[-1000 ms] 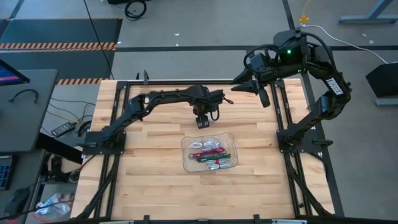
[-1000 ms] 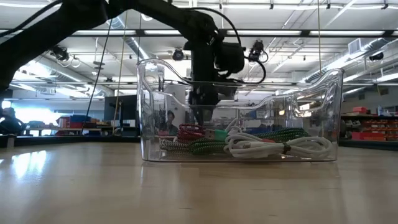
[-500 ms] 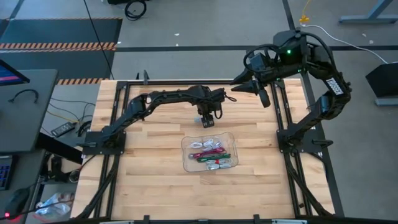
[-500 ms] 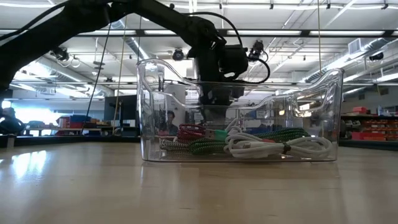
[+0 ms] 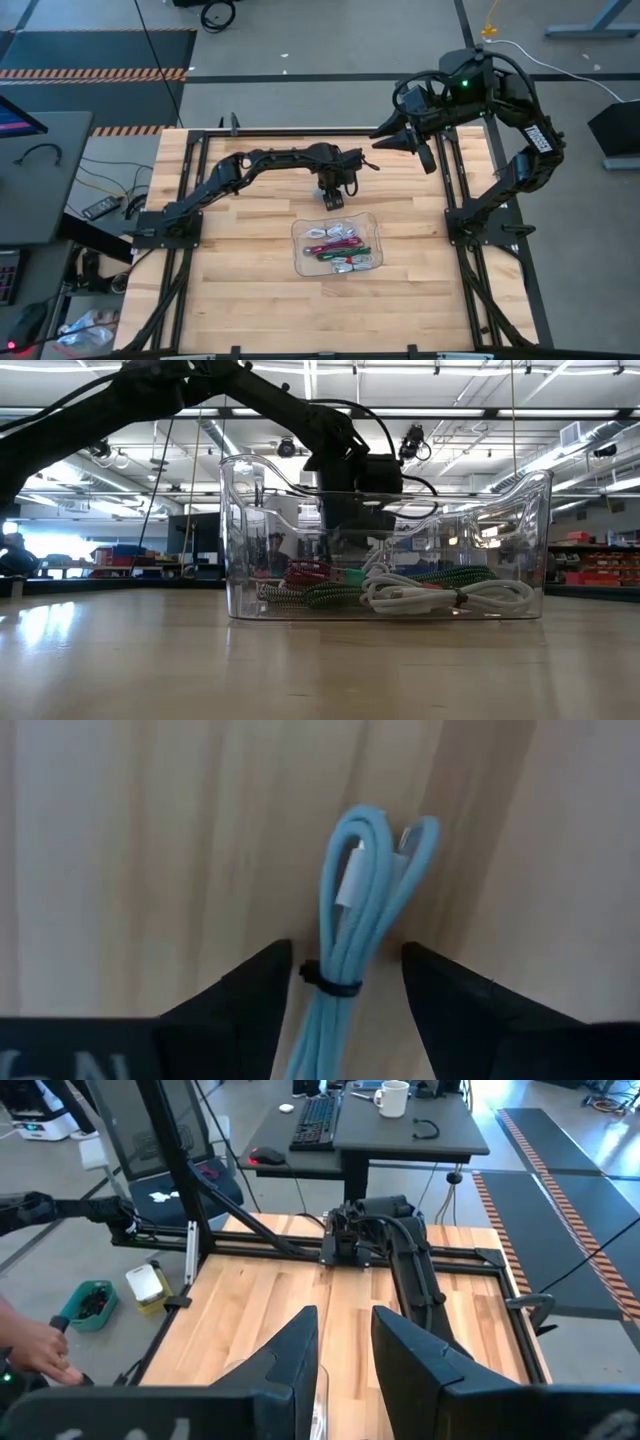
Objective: Pick and place USB-C Cables
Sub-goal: Put the light blue charger cable into the transparent bin
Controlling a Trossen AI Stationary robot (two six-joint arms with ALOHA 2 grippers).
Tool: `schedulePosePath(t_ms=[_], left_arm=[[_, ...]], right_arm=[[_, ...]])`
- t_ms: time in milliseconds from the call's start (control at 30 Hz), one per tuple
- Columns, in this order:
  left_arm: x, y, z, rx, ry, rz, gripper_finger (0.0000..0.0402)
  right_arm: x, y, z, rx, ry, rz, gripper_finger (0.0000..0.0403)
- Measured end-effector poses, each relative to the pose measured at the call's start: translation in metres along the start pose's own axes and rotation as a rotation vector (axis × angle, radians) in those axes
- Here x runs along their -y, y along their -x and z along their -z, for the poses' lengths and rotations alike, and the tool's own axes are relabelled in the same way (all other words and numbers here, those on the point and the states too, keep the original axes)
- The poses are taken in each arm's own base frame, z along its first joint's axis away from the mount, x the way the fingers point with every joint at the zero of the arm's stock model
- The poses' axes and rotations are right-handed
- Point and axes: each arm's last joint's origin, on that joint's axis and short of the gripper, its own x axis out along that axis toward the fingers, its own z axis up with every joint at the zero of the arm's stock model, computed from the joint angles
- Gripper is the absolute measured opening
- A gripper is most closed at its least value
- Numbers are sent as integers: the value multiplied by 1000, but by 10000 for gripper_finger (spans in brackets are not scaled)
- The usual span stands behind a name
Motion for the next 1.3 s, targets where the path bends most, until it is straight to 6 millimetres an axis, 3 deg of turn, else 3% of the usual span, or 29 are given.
schedulePosePath(t_ms=[133, 300, 567, 767, 1000, 1167, 1300], left_arm=[[0, 0, 0, -1, 1, -5, 159], [-1, 1, 2, -15, 5, 5, 45], [5, 13, 13, -104, 8, 57, 42], [19, 79, 28, -124, -4, 55, 42], [46, 163, 43, 73, -8, 51, 42], [75, 200, 56, 169, -9, 67, 42], [103, 210, 62, 204, -43, 89, 42]], right_arm=[[0, 0, 0, 0, 0, 0, 103], [0, 0, 0, 0, 0, 0, 103], [0, 0, 0, 0, 0, 0, 103], [1, 0, 0, -2, 6, 19, 103], [2, 0, 0, -3, 14, 37, 103], [2, 0, 0, -1, 8, 39, 103], [3, 0, -1, 1, 1, 65, 103]])
